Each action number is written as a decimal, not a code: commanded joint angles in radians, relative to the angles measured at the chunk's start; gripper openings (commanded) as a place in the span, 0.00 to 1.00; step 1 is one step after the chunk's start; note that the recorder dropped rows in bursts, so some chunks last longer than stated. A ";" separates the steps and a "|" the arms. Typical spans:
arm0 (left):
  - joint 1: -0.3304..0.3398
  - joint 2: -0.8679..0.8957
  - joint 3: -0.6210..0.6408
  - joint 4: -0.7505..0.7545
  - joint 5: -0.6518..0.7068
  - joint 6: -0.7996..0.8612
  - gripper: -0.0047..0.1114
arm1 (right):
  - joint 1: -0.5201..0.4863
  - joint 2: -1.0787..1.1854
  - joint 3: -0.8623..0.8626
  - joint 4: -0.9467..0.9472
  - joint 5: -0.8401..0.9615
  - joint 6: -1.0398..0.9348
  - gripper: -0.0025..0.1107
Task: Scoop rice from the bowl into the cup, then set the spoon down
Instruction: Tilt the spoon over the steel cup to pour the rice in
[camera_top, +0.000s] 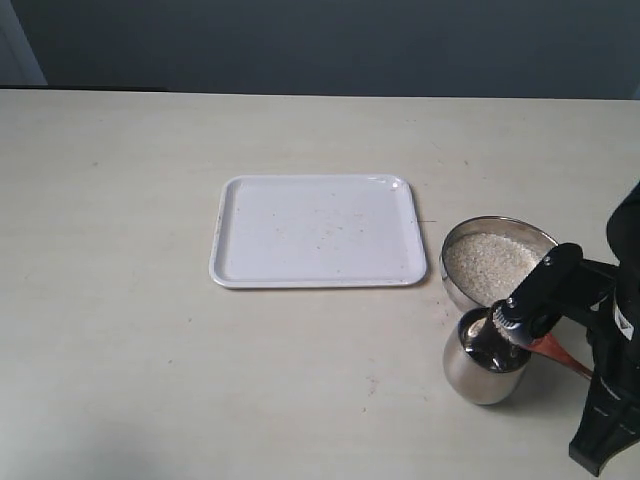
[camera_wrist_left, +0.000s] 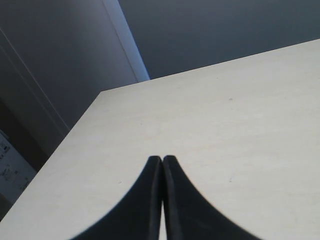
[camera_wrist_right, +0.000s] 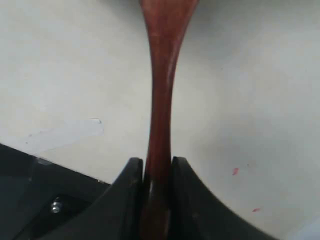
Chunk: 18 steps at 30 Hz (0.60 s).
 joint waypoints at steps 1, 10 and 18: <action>-0.011 0.006 -0.002 -0.002 -0.011 -0.007 0.04 | 0.009 0.002 -0.003 -0.038 -0.003 0.012 0.01; -0.011 0.006 -0.002 -0.002 -0.011 -0.007 0.04 | 0.106 0.002 -0.003 -0.114 -0.003 0.045 0.01; -0.011 0.006 -0.002 -0.002 -0.011 -0.007 0.04 | 0.164 0.004 -0.003 -0.187 -0.003 0.081 0.01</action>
